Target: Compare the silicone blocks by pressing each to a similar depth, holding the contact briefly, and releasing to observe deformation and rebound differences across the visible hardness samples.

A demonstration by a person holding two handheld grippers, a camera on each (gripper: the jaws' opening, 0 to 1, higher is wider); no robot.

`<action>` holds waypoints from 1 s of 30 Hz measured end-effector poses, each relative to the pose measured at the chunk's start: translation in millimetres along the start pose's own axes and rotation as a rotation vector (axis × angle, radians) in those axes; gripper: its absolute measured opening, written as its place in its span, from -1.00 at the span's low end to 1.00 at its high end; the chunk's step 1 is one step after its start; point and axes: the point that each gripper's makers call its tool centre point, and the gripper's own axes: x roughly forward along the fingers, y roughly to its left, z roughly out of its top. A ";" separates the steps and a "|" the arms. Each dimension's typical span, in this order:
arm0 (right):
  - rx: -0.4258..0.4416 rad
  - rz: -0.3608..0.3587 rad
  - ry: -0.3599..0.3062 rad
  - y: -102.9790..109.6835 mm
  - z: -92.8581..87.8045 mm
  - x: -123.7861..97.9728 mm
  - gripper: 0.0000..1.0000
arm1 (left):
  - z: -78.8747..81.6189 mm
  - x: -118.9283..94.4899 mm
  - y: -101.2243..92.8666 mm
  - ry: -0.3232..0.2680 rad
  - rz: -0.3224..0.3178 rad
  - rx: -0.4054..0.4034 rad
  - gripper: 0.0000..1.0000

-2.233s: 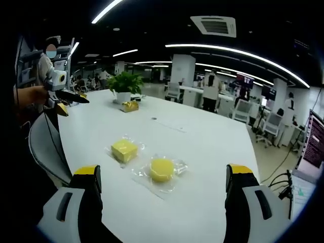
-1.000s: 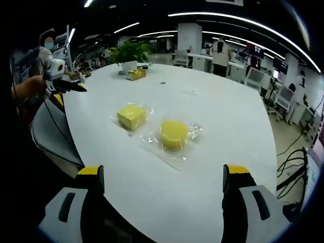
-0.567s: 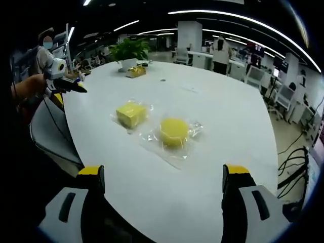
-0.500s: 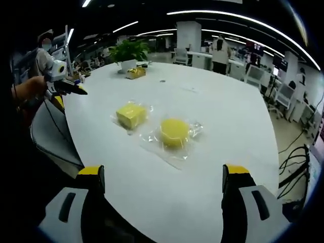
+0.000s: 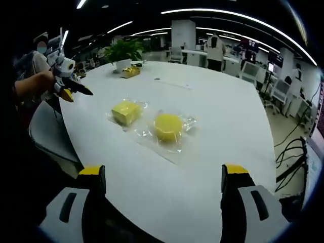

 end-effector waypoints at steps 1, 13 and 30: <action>-0.001 -0.002 0.000 -0.7 -0.1 -0.4 0.75 | 4.7 3.0 1.5 -0.009 -0.007 -0.014 0.88; 0.007 -0.020 0.011 -5.5 -6.1 -9.4 0.68 | 41.2 52.8 39.2 -0.030 -0.058 -0.251 0.58; 0.023 -0.034 0.018 -7.0 -11.5 -14.8 0.61 | 46.1 111.3 69.8 -0.060 -0.123 -0.547 0.14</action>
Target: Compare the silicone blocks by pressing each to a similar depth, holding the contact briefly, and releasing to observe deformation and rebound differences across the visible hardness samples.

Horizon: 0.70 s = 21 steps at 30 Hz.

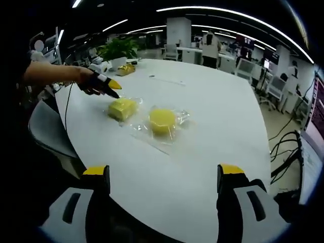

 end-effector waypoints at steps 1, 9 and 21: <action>0.004 -0.007 -0.002 -1.2 -0.3 -0.3 0.61 | 4.8 3.3 -0.2 -0.040 -0.013 -0.060 0.10; 0.003 -0.026 -0.010 -3.6 0.0 -1.8 0.57 | -4.1 10.5 15.5 -0.042 0.000 -0.064 -0.29; -0.004 -0.029 0.005 0.1 -0.7 2.0 0.51 | -3.4 16.6 23.7 -0.097 -0.028 -0.210 -0.64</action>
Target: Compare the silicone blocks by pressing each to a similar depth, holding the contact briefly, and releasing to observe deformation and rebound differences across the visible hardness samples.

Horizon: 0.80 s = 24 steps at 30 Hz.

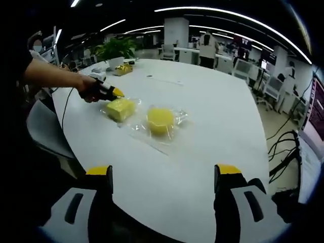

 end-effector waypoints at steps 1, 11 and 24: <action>-0.001 -0.001 0.001 0.0 -0.1 -0.4 0.51 | -1.9 1.5 -1.7 0.007 -0.012 0.019 -0.66; 0.010 -0.012 -0.002 0.9 -3.8 -6.4 0.49 | -0.6 6.9 -19.7 -0.015 -0.072 0.147 -1.00; 0.005 0.018 -0.027 8.7 -1.2 -3.7 0.45 | -5.7 -30.0 -96.5 -0.022 -0.202 0.534 -1.00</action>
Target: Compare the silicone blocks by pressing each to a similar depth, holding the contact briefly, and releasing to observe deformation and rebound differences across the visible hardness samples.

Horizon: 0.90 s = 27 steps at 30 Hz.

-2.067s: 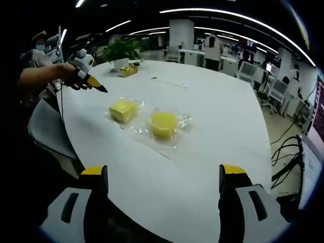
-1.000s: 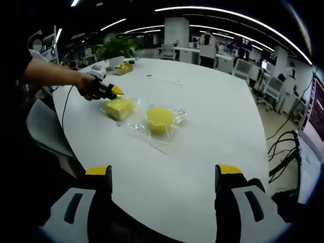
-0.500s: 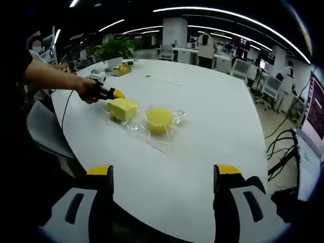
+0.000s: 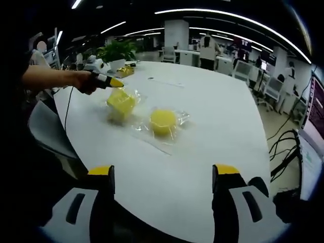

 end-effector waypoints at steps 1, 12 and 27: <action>-0.004 0.004 -0.003 1.2 0.9 0.5 0.45 | -4.5 -0.4 -12.3 0.032 -0.027 0.057 -1.00; -0.052 0.075 -0.040 19.7 12.4 4.7 0.46 | -11.4 -8.7 -84.5 0.143 -0.111 0.474 -1.00; -0.062 0.273 -0.169 66.5 43.6 -3.0 0.47 | 0.0 -39.6 -191.5 0.123 -0.356 0.688 -1.00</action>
